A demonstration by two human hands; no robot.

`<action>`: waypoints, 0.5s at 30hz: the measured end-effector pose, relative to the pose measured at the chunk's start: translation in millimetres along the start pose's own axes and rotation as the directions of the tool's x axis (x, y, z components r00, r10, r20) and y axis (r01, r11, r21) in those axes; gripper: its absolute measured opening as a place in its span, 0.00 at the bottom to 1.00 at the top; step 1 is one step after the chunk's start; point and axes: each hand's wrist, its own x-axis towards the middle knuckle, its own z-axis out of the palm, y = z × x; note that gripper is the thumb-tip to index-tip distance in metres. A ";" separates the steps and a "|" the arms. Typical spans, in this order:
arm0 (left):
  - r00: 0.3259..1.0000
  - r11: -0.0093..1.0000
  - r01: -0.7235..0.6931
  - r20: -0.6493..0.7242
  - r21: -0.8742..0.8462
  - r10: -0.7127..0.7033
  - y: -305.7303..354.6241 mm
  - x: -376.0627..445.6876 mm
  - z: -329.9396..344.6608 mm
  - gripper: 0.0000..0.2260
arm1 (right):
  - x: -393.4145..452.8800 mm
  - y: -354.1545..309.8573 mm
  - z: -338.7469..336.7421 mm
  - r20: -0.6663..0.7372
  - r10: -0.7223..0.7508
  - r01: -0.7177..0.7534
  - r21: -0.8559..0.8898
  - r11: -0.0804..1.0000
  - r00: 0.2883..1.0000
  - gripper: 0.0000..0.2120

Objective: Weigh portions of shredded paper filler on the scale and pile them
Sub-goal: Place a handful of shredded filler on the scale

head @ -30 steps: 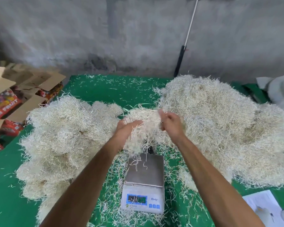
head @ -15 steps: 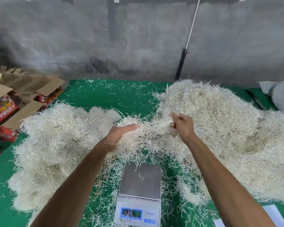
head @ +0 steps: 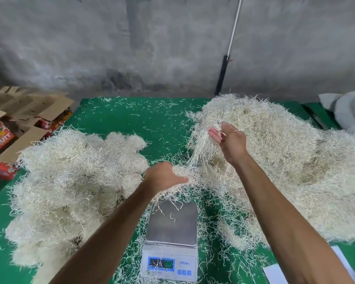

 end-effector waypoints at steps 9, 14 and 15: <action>0.920 0.781 0.313 -0.033 -0.540 -0.392 -21.1 20.2 4.1 0.34 | -5.5 -1.8 1.2 -0.046 -0.228 0.225 -0.059 0.973 0.973 0.01; 0.838 0.186 0.429 0.313 -0.884 -0.447 -16.7 30.2 -11.0 0.30 | -16.3 17.4 10.7 -0.080 -0.186 0.181 -0.069 0.981 0.979 0.04; 0.838 0.090 0.412 0.339 -0.907 -0.428 -15.2 30.7 -14.7 0.29 | -16.0 21.5 10.3 -0.101 -0.175 0.161 -0.130 0.978 0.979 0.06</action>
